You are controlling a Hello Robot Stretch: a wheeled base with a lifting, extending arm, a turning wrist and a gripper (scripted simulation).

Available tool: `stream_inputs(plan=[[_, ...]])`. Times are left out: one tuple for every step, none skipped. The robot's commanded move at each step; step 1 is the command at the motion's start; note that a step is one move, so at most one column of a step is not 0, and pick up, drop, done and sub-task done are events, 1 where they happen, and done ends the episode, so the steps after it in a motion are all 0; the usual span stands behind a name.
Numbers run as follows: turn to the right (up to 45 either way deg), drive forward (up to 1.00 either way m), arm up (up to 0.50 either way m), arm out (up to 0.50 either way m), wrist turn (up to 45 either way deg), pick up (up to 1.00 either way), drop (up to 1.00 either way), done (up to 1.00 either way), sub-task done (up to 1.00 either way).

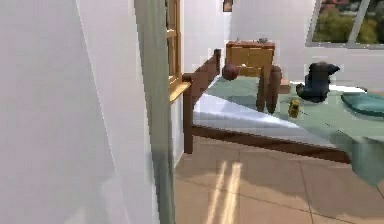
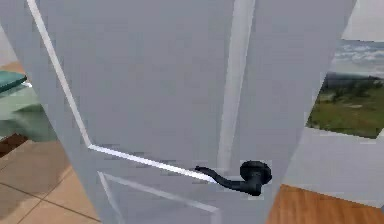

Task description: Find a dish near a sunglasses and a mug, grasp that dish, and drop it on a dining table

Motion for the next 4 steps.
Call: stream_inputs(plan=[[36.0, 0.00, 0.00, 0.00, 0.0, 0.00, 0.00, 0.00, 0.00], [0.0, 0.90, 0.00, 0.00, 0.0, 0.00, 0.00, 0.00, 0.00], [27.0, 0.00, 0.00, 0.00, 0.0, 0.00, 0.00, 0.00, 0.00], [0.0, 0.20, 0.00, 0.00, 0.0, 0.00, 0.00, 0.00, 0.00]])
